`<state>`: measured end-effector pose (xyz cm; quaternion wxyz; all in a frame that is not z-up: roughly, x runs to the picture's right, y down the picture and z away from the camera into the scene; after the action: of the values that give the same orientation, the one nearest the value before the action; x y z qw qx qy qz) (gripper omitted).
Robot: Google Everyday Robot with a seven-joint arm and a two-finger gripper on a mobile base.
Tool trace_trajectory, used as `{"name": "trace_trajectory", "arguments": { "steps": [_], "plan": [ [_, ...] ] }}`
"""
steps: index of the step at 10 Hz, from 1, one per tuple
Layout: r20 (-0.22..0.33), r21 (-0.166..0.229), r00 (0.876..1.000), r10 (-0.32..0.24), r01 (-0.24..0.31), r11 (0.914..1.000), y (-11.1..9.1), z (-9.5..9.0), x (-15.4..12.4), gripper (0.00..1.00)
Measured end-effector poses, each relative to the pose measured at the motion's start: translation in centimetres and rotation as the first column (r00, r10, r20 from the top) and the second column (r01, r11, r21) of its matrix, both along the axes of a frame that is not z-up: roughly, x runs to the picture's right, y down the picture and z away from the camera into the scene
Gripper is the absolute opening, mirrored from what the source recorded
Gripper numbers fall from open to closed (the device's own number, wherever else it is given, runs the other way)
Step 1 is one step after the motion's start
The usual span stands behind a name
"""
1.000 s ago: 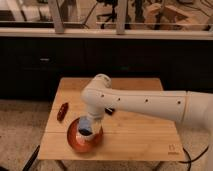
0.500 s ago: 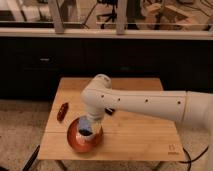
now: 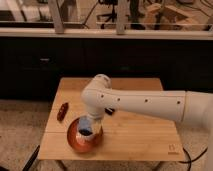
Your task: Place the white sponge in the ceramic cup
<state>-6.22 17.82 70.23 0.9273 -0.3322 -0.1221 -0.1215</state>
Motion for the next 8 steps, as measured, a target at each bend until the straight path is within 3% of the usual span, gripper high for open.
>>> {"name": "trace_trajectory", "arguments": {
  "steps": [4,8],
  "plan": [
    [0.049,-0.005,0.999,0.001,-0.001,1.0,-0.04,-0.28,0.05,0.8],
    [0.095,-0.004,0.996,-0.005,0.005,1.0,-0.18,-0.96,-0.36,0.8]
  ]
}}
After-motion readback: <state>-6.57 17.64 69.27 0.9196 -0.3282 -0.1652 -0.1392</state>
